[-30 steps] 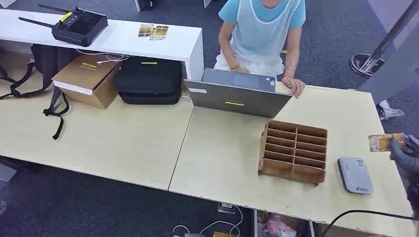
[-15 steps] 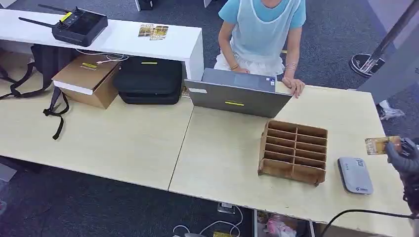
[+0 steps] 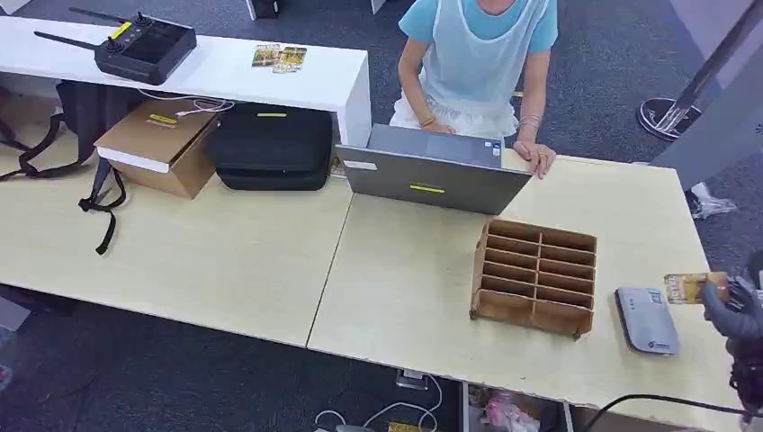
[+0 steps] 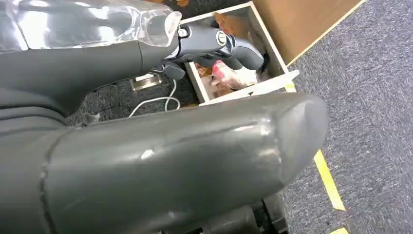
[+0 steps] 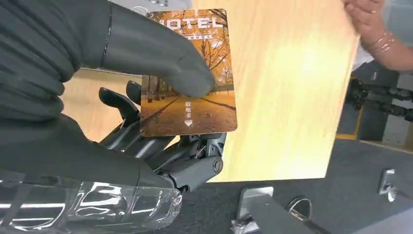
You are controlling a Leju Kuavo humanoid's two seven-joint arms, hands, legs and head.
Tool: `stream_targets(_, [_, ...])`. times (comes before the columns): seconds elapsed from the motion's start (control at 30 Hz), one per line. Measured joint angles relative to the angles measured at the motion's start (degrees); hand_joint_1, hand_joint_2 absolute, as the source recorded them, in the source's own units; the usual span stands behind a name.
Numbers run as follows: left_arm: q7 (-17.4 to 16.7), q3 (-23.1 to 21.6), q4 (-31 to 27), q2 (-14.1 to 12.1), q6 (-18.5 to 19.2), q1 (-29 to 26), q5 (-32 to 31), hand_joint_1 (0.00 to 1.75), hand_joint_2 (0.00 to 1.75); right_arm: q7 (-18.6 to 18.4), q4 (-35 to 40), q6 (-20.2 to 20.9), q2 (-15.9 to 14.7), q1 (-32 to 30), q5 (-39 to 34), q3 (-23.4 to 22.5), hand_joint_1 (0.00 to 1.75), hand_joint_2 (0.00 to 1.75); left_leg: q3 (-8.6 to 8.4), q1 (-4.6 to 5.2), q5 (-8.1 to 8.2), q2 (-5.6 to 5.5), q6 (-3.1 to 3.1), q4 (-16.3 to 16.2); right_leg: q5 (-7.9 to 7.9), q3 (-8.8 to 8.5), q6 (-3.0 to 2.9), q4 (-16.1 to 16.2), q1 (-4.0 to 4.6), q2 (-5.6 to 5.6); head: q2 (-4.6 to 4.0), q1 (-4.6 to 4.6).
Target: Pass the card to the sensor for recognition and then transmit it.
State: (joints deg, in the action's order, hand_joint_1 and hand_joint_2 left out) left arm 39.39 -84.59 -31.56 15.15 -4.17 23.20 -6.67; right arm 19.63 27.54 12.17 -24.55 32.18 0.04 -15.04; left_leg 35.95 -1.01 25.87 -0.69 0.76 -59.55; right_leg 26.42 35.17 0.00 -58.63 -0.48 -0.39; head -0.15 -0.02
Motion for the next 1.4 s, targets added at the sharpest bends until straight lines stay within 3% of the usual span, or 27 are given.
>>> stream_targets(0.4, [0.0,0.0,0.02,0.02,0.0,0.02,-0.37,0.0,0.0,-0.37,0.55,-0.31,0.02,-3.62,0.09,-0.5,1.75,1.75,0.0,0.0,0.0,0.01,0.0,0.0,0.0,-0.01,0.0,0.0,0.0,0.01,0.0,0.0])
stream_targets(0.87, [0.0,0.0,0.02,0.02,0.0,0.02,-0.37,0.0,0.0,-0.68,0.55,-0.31,0.09,-3.78,0.96,-0.5,1.75,1.75,0.0,0.0,0.0,0.01,0.0,0.0,0.0,-0.01,0.0,-0.01,0.0,0.01,0.0,0.0])
stream_targets(1.0, [0.0,0.0,0.02,0.02,0.0,0.03,0.13,0.0,0.0,-1.99,0.41,-1.75,1.68,-3.22,5.45,0.24,1.75,1.75,0.0,0.0,-0.01,0.01,0.0,0.01,0.0,-0.01,0.0,-0.02,0.0,0.01,0.0,0.0])
stream_targets(1.4, [0.02,0.0,0.02,0.02,0.0,0.03,-0.52,0.0,0.0,-3.58,-1.16,-3.49,2.12,-2.54,6.69,1.14,1.75,1.75,0.01,0.0,-0.01,0.0,0.0,0.01,0.0,-0.01,0.0,-0.01,0.0,-0.01,0.0,0.0])
